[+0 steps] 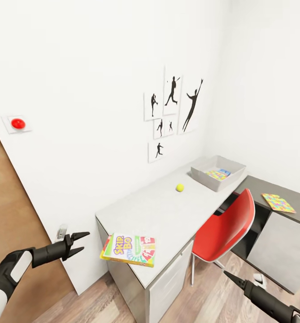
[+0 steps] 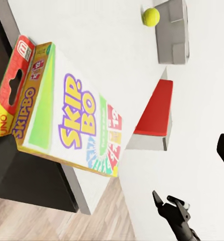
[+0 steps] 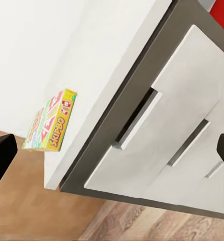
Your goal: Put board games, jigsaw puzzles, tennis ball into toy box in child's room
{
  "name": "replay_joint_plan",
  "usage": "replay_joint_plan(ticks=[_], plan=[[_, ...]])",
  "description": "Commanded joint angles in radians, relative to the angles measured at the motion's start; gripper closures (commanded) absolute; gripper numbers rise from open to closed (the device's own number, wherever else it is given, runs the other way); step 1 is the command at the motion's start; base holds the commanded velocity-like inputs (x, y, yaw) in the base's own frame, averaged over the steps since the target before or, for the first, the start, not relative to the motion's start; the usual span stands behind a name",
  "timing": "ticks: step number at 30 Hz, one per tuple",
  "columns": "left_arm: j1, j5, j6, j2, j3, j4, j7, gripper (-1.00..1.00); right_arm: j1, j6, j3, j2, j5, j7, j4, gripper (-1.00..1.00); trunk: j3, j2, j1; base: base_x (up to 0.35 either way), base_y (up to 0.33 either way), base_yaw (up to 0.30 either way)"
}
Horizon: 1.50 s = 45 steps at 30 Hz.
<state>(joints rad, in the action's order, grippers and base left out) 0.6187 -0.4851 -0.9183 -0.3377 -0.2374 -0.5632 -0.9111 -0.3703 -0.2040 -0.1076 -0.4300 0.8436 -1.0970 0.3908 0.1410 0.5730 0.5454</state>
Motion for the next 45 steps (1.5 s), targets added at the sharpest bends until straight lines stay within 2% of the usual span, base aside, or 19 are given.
replay_joint_plan(ticks=[1, 7, 29, 38, 45], plan=[[0.001, 0.001, 0.004, 0.0, -0.004, 0.003, -0.003, -1.0, -0.001, -0.003, -0.006, -0.001, 0.011, -0.002, -0.001, -1.0, 0.005, 0.009, 0.004, 0.0, 0.0, 0.0], [0.001, 0.0, 0.032, 0.0, -0.014, 0.035, -0.003, -1.0, -0.001, 0.025, -0.006, 0.001, 0.012, -0.002, -0.006, -1.0, 0.024, 0.051, 0.027, 0.0, 0.0, 0.0], [0.001, -0.001, 0.036, 0.001, -0.03, 0.043, -0.003, -1.0, -0.001, 0.032, -0.005, 0.002, 0.012, 0.0, -0.032, -1.0, 0.093, 0.205, 0.112, 0.0, 0.0, 0.0], [0.001, 0.0, 0.036, 0.022, -0.031, 0.048, -0.003, -1.0, -0.001, 0.032, -0.004, 0.002, 0.012, 0.0, -0.033, -1.0, 0.121, 0.268, 0.146, 0.0, 0.0, 0.0], [0.001, 0.0, 0.036, 0.026, -0.034, 0.05, -0.003, -1.0, -0.001, 0.032, -0.005, 0.002, 0.011, 0.0, -0.033, -1.0, 0.143, 0.317, 0.173, 0.0, 0.0, 0.0]])
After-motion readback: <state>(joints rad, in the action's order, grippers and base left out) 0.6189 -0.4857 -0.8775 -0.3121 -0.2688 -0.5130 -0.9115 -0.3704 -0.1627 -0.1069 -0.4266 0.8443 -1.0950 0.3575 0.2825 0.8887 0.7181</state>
